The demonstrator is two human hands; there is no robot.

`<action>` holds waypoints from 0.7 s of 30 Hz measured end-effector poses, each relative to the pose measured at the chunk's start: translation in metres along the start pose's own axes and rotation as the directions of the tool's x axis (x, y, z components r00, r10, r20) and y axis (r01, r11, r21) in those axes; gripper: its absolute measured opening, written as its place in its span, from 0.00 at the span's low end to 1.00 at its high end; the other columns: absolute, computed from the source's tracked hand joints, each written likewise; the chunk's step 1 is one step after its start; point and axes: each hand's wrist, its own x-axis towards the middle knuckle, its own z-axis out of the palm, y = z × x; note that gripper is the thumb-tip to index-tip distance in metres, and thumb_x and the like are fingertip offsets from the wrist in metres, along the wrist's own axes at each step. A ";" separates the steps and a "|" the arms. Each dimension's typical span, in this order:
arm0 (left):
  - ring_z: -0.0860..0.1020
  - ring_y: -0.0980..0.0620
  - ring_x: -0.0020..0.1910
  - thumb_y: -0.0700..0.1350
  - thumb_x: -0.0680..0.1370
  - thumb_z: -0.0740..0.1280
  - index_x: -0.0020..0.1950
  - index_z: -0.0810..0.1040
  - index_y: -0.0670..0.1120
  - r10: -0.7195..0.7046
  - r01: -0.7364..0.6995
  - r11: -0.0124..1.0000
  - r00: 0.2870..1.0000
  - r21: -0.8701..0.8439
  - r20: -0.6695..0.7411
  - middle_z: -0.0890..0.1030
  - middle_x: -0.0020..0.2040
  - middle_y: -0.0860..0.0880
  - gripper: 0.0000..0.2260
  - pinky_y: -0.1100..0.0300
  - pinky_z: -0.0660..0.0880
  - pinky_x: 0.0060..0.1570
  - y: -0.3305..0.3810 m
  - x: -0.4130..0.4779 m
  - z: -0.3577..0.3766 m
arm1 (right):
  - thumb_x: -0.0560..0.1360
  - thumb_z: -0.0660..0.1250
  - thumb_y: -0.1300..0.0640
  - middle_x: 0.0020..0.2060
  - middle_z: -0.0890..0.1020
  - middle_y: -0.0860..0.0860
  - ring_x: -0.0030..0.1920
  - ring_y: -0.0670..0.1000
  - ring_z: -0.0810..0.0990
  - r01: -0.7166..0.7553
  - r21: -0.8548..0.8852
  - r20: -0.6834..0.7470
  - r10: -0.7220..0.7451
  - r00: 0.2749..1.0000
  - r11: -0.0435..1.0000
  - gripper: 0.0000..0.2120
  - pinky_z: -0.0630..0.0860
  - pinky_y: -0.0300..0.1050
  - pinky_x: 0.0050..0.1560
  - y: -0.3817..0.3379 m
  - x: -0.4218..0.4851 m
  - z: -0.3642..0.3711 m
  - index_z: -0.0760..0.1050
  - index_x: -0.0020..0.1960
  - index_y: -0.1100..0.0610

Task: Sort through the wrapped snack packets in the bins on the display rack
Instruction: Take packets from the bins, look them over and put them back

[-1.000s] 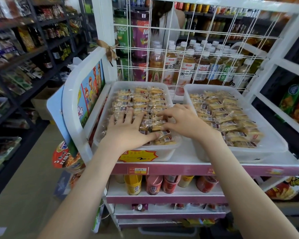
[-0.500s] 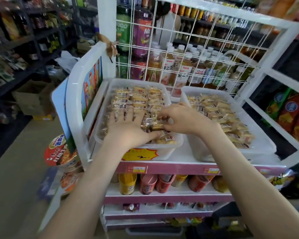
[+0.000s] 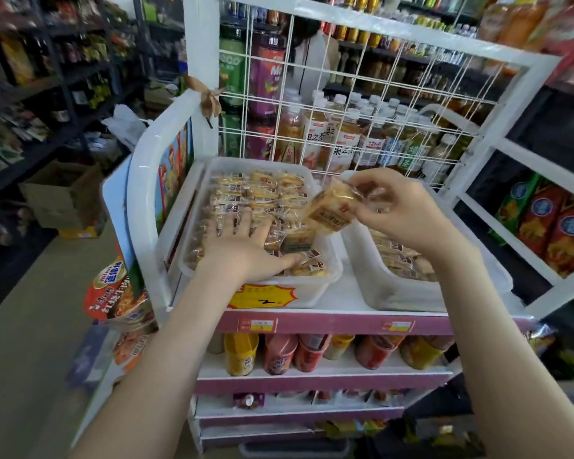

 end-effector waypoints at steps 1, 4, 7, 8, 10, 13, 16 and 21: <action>0.37 0.42 0.77 0.79 0.69 0.46 0.78 0.36 0.58 -0.001 0.001 1.000 1.000 -0.009 0.003 0.33 0.78 0.48 0.44 0.41 0.40 0.75 0.000 -0.001 -0.001 | 0.73 0.69 0.60 0.47 0.78 0.40 0.48 0.37 0.77 -0.024 0.028 -0.050 0.025 0.998 0.999 0.13 0.75 0.29 0.50 0.000 -0.006 -0.001 0.76 0.55 0.49; 0.40 0.40 0.78 0.75 0.73 0.49 0.80 0.45 0.56 -0.003 -0.004 0.998 0.992 -0.055 -0.123 0.39 0.80 0.47 0.40 0.40 0.42 0.75 0.001 -0.009 -0.003 | 0.73 0.70 0.59 0.47 0.80 0.42 0.49 0.40 0.78 -0.105 0.155 -0.191 0.134 0.972 0.982 0.11 0.76 0.33 0.50 -0.002 -0.030 -0.005 0.77 0.56 0.52; 0.55 0.42 0.76 0.65 0.79 0.54 0.74 0.65 0.47 0.012 -0.079 0.990 0.873 -0.118 -0.488 0.59 0.77 0.43 0.30 0.44 0.55 0.74 0.013 -0.036 -0.001 | 0.74 0.70 0.59 0.44 0.81 0.42 0.48 0.44 0.80 -0.139 0.314 -0.253 0.224 0.941 0.939 0.08 0.79 0.47 0.53 -0.003 -0.058 -0.008 0.78 0.52 0.50; 0.63 0.44 0.73 0.61 0.80 0.56 0.71 0.70 0.45 0.012 -0.164 0.965 0.808 -0.206 -0.590 0.67 0.73 0.44 0.27 0.49 0.62 0.70 0.021 -0.052 0.002 | 0.74 0.70 0.59 0.45 0.82 0.44 0.48 0.47 0.81 -0.145 0.379 -0.253 0.253 0.934 0.914 0.08 0.79 0.51 0.53 -0.003 -0.069 -0.008 0.79 0.52 0.51; 0.73 0.51 0.63 0.56 0.81 0.60 0.67 0.74 0.46 -0.037 -0.327 0.846 0.753 -0.422 -0.657 0.76 0.63 0.50 0.20 0.65 0.68 0.55 0.043 -0.088 0.012 | 0.75 0.69 0.59 0.46 0.84 0.49 0.49 0.51 0.83 -0.165 0.552 -0.209 0.327 0.922 0.818 0.10 0.80 0.52 0.52 -0.005 -0.094 -0.007 0.79 0.56 0.55; 0.77 0.66 0.49 0.51 0.81 0.63 0.61 0.76 0.52 -0.113 -0.383 0.567 0.841 -0.729 -0.529 0.78 0.51 0.61 0.10 0.77 0.69 0.43 0.075 -0.139 0.037 | 0.76 0.68 0.60 0.48 0.85 0.55 0.49 0.54 0.84 -0.214 0.746 -0.052 0.376 0.925 0.630 0.10 0.80 0.44 0.50 -0.011 -0.140 0.006 0.78 0.57 0.60; 0.78 0.66 0.47 0.47 0.80 0.66 0.58 0.77 0.50 -0.219 -0.305 0.398 0.884 -0.865 -0.413 0.79 0.47 0.60 0.08 0.68 0.75 0.48 0.093 -0.172 0.074 | 0.76 0.68 0.58 0.50 0.83 0.60 0.50 0.58 0.83 -0.261 0.850 0.056 0.415 0.908 0.458 0.12 0.80 0.46 0.49 -0.017 -0.188 0.024 0.76 0.58 0.62; 0.82 0.49 0.50 0.44 0.77 0.70 0.53 0.79 0.46 -0.314 -0.133 0.167 0.932 -0.977 -0.180 0.83 0.51 0.47 0.06 0.50 0.80 0.53 0.091 -0.214 0.120 | 0.78 0.65 0.61 0.40 0.83 0.58 0.42 0.58 0.83 -0.302 0.870 0.090 0.479 0.873 0.389 0.05 0.80 0.54 0.46 -0.024 -0.247 0.044 0.75 0.43 0.58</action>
